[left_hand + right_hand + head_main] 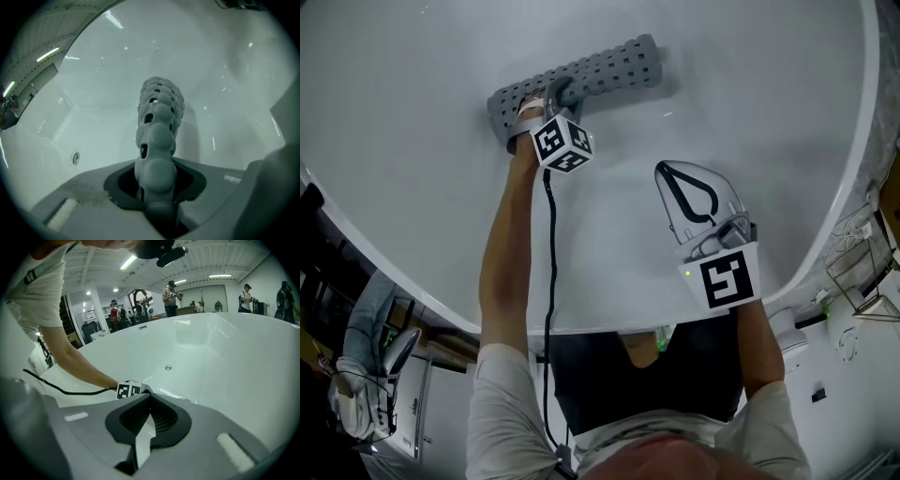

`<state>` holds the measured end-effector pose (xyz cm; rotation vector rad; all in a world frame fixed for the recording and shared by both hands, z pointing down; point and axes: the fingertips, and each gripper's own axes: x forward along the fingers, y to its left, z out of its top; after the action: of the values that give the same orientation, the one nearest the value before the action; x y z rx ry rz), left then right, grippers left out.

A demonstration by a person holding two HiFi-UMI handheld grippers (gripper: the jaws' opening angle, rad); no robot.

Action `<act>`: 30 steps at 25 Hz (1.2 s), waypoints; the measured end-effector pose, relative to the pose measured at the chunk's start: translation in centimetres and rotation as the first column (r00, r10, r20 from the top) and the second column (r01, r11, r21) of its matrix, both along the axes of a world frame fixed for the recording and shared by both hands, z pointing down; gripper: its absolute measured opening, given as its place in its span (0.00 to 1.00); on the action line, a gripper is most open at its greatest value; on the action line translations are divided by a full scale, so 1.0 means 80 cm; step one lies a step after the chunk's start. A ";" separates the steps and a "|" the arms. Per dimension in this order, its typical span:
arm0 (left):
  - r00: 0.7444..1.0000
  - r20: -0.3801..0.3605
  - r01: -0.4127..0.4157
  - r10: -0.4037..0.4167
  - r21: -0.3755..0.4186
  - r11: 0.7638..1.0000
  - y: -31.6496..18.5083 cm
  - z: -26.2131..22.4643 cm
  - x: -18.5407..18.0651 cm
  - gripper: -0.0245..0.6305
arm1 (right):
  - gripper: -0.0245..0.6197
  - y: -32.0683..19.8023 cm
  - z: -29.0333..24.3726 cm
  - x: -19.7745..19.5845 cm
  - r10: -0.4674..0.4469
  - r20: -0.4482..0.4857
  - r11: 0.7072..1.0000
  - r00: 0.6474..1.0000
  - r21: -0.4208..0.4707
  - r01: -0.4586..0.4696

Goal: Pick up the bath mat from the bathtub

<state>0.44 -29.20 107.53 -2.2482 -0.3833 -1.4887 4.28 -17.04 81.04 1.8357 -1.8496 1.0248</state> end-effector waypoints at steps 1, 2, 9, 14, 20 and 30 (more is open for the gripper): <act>1.000 0.000 0.009 -0.009 -0.005 1.000 0.002 -0.001 -0.002 0.25 | 0.04 0.000 0.001 0.002 0.000 -0.003 1.000 1.000 0.002 0.000; 1.000 -0.001 0.018 -0.018 -0.010 1.000 0.004 -0.003 -0.003 0.25 | 0.04 0.000 0.002 0.004 0.000 -0.006 1.000 1.000 0.004 0.000; 0.995 -0.043 0.084 -0.085 -0.036 0.996 0.015 -0.048 -0.001 0.25 | 0.04 -0.001 -0.009 0.004 -0.003 -0.018 1.000 1.000 0.018 0.003; 0.991 -0.084 0.104 -0.106 -0.030 0.994 0.017 -0.108 0.009 0.25 | 0.04 -0.004 -0.040 -0.004 -0.012 -0.019 1.000 1.000 0.028 0.013; 0.977 -0.148 0.152 -0.156 -0.035 0.988 0.018 -0.188 0.017 0.25 | 0.04 -0.006 -0.089 -0.003 -0.028 -0.047 0.999 0.999 0.043 0.030; 0.952 -0.232 0.192 -0.198 -0.047 0.980 0.022 -0.316 0.013 0.25 | 0.04 -0.012 -0.186 0.000 -0.027 -0.101 0.997 0.995 0.076 0.035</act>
<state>1.46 -27.47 82.23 -2.5081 -0.1096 -1.2903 4.29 -18.02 66.20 1.8601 -1.8764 0.8459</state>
